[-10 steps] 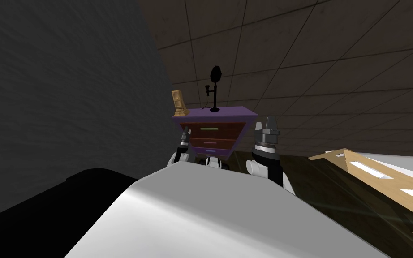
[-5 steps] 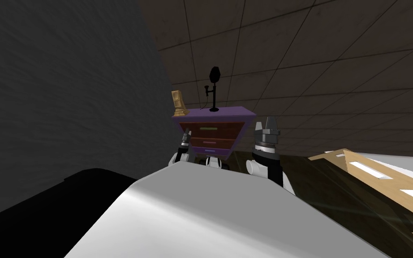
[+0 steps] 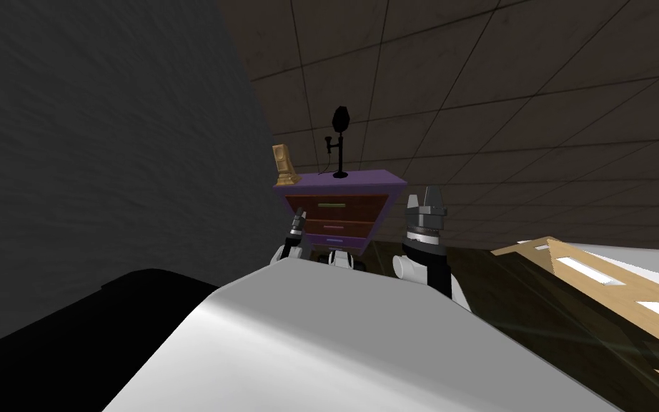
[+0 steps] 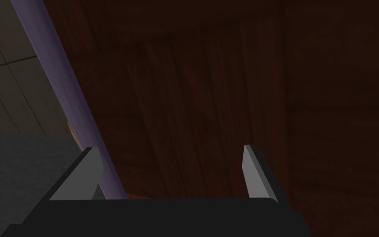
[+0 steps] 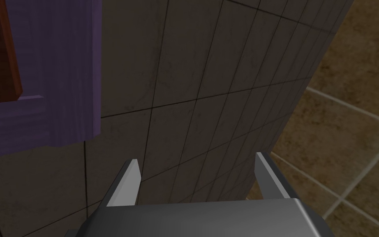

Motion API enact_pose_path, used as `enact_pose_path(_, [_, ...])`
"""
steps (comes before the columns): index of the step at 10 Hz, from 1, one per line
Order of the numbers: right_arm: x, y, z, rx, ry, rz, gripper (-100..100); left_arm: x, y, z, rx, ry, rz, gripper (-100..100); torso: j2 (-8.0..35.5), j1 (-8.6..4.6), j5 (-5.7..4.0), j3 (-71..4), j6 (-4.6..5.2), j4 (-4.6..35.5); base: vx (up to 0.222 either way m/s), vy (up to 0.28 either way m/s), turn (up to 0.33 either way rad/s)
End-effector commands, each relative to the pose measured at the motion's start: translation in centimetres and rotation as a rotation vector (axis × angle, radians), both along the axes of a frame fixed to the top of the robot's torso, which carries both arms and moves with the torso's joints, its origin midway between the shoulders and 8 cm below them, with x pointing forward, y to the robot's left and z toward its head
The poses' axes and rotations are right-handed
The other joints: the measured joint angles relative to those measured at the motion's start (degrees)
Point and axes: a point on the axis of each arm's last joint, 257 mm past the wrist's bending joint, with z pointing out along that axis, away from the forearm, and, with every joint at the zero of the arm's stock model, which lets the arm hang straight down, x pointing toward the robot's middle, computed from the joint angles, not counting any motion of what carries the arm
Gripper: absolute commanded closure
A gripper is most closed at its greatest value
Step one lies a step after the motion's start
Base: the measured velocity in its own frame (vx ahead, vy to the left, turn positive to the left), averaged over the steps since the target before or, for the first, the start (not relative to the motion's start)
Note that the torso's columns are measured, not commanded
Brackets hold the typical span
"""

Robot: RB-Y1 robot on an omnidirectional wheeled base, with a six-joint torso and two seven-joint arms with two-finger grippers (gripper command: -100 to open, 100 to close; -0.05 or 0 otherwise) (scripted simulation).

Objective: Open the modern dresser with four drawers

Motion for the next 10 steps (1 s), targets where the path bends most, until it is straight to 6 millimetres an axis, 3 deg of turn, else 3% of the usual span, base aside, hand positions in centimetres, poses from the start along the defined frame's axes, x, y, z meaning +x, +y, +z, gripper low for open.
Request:
enact_pose_path(1, [0.0,0.0,0.0,0.000,0.000,0.000,0,0.4,0.4,-2.3,0.000,0.046,0.004,-100,-0.1,-0.02,0.01,0.0,0.00,0.0,-0.008,-0.015,0.007])
enact_pose_path(10, [0.0,0.0,0.0,0.000,0.000,0.000,0,0.8,1.1,-6.7,0.008,0.100,0.007,-100,0.0,0.00,0.01,0.0,-0.04,0.0,-0.005,-0.016,0.003])
